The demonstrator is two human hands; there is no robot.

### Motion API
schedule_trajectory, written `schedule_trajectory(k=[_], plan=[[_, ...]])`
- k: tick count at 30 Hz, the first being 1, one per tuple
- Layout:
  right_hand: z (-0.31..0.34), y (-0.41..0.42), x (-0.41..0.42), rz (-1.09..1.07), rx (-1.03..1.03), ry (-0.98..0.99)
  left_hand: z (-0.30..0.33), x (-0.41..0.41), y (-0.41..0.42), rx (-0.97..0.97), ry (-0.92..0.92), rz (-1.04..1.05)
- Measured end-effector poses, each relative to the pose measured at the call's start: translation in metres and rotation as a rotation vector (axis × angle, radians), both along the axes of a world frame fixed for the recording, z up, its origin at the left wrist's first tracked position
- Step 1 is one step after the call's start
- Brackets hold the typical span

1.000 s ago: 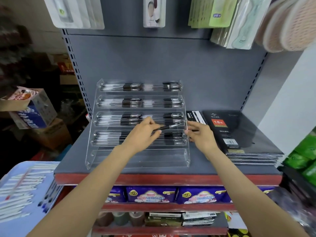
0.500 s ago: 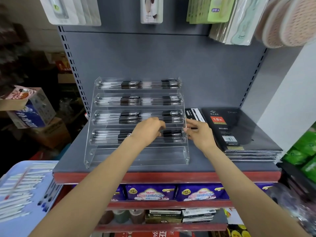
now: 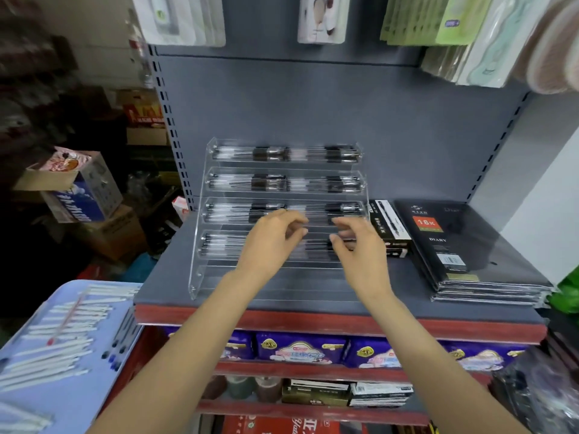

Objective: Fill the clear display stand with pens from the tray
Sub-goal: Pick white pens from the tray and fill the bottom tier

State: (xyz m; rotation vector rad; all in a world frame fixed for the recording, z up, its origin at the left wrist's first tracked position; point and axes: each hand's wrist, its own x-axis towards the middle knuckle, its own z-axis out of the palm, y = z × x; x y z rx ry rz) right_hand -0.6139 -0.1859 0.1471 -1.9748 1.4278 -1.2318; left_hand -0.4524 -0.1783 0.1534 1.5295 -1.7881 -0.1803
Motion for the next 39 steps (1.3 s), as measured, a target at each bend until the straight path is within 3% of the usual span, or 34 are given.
schedule_trajectory(k=[8,16,19,21,28,33,36,39], plan=[[-0.006,0.068,0.166,0.346,0.179,-0.058,-0.03,0.154,0.115,-0.063,0.198,0.339],[-0.093,0.161,0.37,0.622,0.383,0.091,-0.111,0.35,0.24,0.213,0.221,0.697],[-0.137,0.181,0.419,0.626,0.466,0.228,-0.147,0.414,0.276,0.408,0.068,0.722],[-0.163,0.187,0.44,0.619,0.498,0.353,-0.165,0.442,0.285,0.523,-0.034,0.65],[-0.202,0.187,0.463,0.622,0.657,0.724,-0.199,0.468,0.274,0.837,-0.092,0.573],[-0.208,0.182,0.464,0.597,0.637,0.773,-0.205,0.467,0.263,0.935,-0.183,0.631],[-0.208,0.18,0.462,0.595,0.628,0.768,-0.21,0.471,0.257,0.923,-0.063,0.65],[-0.206,0.177,0.463,0.593,0.609,0.76,-0.209,0.473,0.254,0.767,0.129,0.687]])
